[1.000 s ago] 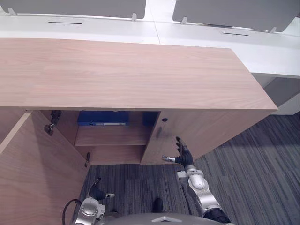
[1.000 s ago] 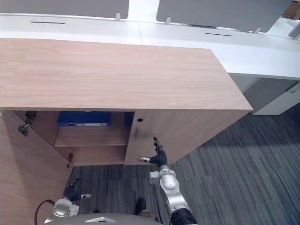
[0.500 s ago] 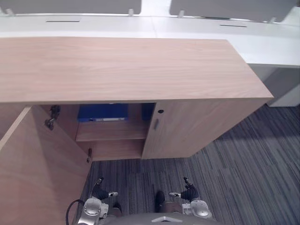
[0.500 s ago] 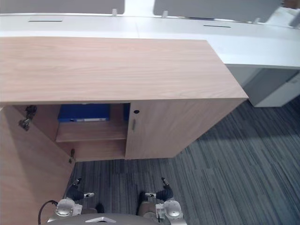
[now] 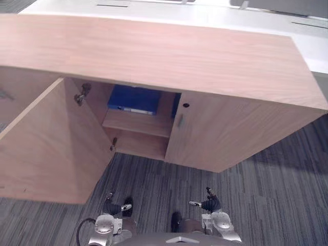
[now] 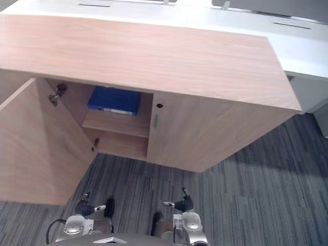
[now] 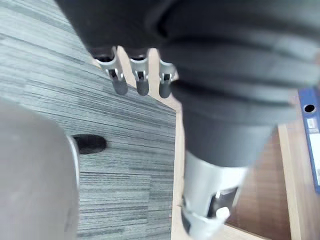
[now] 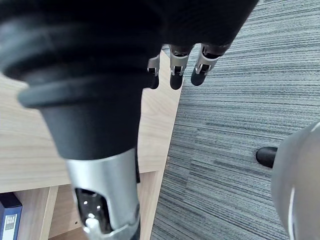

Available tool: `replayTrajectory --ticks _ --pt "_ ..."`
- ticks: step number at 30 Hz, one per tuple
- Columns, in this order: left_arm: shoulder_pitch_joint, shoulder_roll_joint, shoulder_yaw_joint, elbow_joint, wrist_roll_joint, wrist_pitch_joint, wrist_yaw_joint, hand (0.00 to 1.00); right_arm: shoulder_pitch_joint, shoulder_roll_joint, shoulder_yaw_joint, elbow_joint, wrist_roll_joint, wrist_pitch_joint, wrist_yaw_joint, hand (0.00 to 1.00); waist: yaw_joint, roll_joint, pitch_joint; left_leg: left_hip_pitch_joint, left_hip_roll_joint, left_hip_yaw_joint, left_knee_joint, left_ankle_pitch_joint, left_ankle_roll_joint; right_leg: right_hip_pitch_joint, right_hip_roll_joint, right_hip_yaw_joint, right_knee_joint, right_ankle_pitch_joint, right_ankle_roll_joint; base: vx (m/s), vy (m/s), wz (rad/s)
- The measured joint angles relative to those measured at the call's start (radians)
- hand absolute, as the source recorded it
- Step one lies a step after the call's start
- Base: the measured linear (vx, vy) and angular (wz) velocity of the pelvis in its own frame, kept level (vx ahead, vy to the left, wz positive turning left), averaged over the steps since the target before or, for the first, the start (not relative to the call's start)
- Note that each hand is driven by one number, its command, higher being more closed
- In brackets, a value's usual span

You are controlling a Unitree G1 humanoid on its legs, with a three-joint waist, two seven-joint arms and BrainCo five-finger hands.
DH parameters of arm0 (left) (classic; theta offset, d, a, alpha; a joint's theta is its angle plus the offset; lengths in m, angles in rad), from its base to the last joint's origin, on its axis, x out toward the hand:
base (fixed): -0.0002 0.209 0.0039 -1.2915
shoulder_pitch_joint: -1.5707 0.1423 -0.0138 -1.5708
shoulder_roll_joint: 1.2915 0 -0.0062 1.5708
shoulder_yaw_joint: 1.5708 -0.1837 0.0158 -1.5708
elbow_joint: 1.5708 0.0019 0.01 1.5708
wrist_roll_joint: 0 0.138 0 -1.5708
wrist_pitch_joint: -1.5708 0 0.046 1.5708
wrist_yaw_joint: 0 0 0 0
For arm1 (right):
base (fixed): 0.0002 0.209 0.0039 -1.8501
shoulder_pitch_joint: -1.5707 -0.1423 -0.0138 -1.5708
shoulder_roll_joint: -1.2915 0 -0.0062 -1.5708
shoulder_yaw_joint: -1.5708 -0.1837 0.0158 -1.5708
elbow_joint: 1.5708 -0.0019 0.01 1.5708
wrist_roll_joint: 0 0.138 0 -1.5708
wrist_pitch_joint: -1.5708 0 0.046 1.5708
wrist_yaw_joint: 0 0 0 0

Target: Walk over to the cabinet, pick up the folder, carry it to the office cabinet, place the folder inside the office cabinet, then close the office cabinet door

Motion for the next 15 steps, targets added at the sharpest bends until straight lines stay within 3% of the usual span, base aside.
replayTrajectory --ticks 2,3,4,5,6,7,10,15 --pt "0.001 0.006 0.013 -0.005 -0.005 -0.004 0.002 0.00 0.001 -0.015 -0.008 -0.001 0.002 0.000 -0.003 0.00 -0.008 -0.035 0.013 -0.002 -0.068 0.083 0.237 -0.046 0.006 0.005 -0.084 -0.017 -0.019 0.030 0.023 -0.16 0.048 0.53" --pt "0.008 0.002 0.016 -0.006 -0.008 -0.005 0.002 0.00 0.006 -0.023 -0.007 -0.001 0.003 0.000 -0.004 0.00 -0.009 -0.026 0.007 0.021 -0.073 0.098 0.260 -0.084 0.002 0.012 -0.086 -0.016 -0.032 0.038 0.029 -0.13 0.098 0.29" --pt "0.020 -0.014 0.029 -0.007 -0.012 -0.005 0.003 0.00 0.011 -0.037 -0.007 -0.002 0.003 0.000 -0.004 0.00 -0.011 0.008 -0.008 0.075 -0.068 0.116 0.212 -0.143 0.004 0.021 -0.075 -0.018 -0.056 0.051 0.052 -0.10 0.149 0.14" --pt "0.033 -0.021 0.031 -0.007 -0.012 -0.005 0.007 0.00 0.012 -0.042 -0.008 -0.001 0.003 0.000 -0.004 0.00 -0.011 0.028 -0.014 0.095 -0.059 0.117 0.161 -0.155 0.017 0.026 -0.064 -0.022 -0.070 0.059 0.062 -0.07 0.162 0.15" --pt "0.036 -0.019 0.042 -0.011 -0.013 -0.005 0.014 0.00 0.020 -0.032 -0.015 0.001 0.003 0.003 -0.003 0.00 -0.010 0.024 -0.016 0.121 -0.076 0.118 0.101 -0.123 0.025 0.051 -0.067 -0.020 -0.117 0.087 0.073 -0.07 0.144 0.18" --pt "0.040 -0.013 0.056 -0.012 -0.024 -0.006 0.018 0.00 0.034 -0.005 -0.021 0.001 0.002 0.003 -0.003 0.00 -0.007 0.001 -0.019 0.139 -0.094 0.109 0.058 -0.103 0.032 0.085 -0.070 -0.023 -0.180 0.130 0.083 -0.06 0.115 0.18" --pt "0.050 -0.001 0.101 -0.013 -0.104 -0.006 0.028 0.00 0.054 0.028 -0.030 0.002 0.002 0.008 -0.004 0.00 -0.015 -0.026 -0.032 0.157 -0.125 0.076 -0.010 -0.073 0.045 0.123 -0.084 -0.042 -0.235 0.158 0.096 -0.05 0.107 0.34" --pt "0.069 0.019 0.298 -0.092 -0.223 -0.017 0.078 0.00 0.052 0.023 -0.034 0.002 0.001 0.016 -0.006 0.00 -0.015 -0.023 -0.037 0.207 -0.136 0.052 -0.045 -0.060 0.044 0.179 -0.086 -0.052 -0.254 0.150 0.106 0.02 0.030 0.17"
